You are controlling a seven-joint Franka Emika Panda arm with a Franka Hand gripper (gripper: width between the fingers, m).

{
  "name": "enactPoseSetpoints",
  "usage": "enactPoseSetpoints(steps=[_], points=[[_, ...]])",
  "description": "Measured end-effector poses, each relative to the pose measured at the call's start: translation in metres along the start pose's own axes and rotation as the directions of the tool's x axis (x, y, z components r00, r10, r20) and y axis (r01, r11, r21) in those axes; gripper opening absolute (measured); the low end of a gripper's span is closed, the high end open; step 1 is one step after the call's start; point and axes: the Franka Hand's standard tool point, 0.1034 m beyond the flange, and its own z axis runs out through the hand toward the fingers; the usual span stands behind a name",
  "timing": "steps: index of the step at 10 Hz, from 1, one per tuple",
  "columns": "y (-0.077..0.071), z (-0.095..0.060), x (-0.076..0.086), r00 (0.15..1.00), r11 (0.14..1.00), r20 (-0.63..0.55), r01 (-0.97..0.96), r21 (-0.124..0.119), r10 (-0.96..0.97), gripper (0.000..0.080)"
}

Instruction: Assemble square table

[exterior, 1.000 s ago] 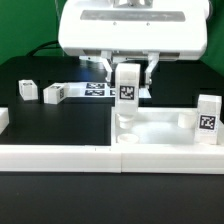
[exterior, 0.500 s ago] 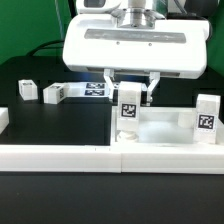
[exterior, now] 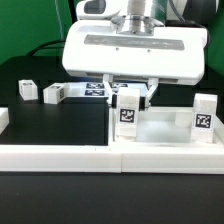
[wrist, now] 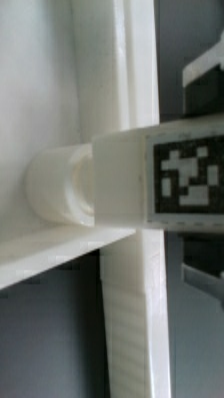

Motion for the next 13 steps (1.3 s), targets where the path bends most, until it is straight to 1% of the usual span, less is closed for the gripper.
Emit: enactPoseSetpoints(steps=[1,2,3,4,5,6,10,11,12,13], points=[[0.000,0.000,0.000,1.000,1.000,0.000,0.000,0.000,0.000,0.0287],[0.000,0.000,0.000,1.000,1.000,0.001,0.000,0.000,0.000,0.0370],[0.000,0.000,0.000,1.000,1.000,0.001,0.000,0.000,0.000,0.0370],[0.000,0.000,0.000,1.000,1.000,0.001,0.000,0.000,0.000,0.0551],[0.000,0.000,0.000,1.000,1.000,0.001,0.000,0.000,0.000,0.0630],[0.000,0.000,0.000,1.000,1.000,0.001,0.000,0.000,0.000,0.0644],[0.001,-0.001,0.001,1.000,1.000,0.002,-0.001,0.000,0.001,0.0649],[0.010,-0.007,0.002,0.997,1.000,0.082,0.006,0.015,-0.007,0.0649],[0.012,-0.016,0.003,0.986,0.999,0.164,-0.018,0.037,0.012,0.0649],[0.013,-0.020,0.006,0.973,0.998,0.229,-0.036,0.055,0.023,0.0649]])
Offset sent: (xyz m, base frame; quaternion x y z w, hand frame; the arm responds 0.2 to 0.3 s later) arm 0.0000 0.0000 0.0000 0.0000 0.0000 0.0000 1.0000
